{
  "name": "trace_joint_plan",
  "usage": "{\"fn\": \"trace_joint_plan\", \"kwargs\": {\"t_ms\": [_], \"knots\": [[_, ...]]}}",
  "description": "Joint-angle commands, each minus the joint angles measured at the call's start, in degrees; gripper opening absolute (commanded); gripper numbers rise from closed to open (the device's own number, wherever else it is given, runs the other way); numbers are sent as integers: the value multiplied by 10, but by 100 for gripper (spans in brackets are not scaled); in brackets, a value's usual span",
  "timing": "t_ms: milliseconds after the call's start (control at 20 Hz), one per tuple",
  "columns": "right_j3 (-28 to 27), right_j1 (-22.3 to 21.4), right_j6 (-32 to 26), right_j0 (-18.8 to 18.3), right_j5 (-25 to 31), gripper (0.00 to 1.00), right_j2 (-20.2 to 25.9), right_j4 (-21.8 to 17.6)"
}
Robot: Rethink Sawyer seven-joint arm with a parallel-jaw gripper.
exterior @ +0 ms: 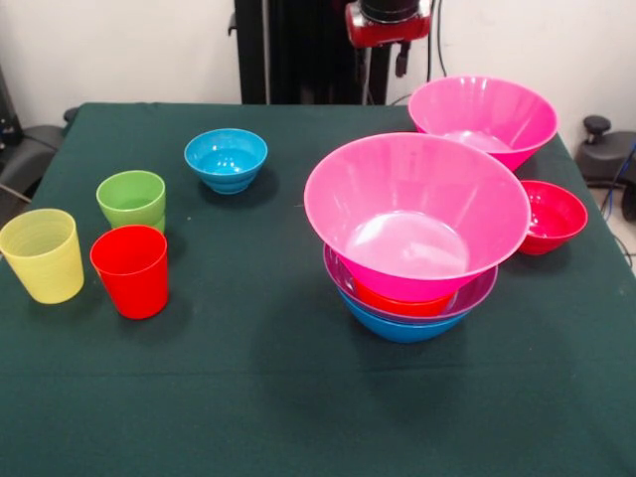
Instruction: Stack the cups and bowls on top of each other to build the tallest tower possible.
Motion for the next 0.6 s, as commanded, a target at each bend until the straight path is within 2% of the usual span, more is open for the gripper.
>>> {"fn": "trace_joint_plan", "kwargs": {"t_ms": [50,200,400,600], "knots": [[-56,-2,0,9,68,100,55,15],[-54,-3,5,12,56,100,56,6],[-34,-15,19,8,-35,100,62,-15],[-30,-16,27,11,-81,100,60,-29]]}}
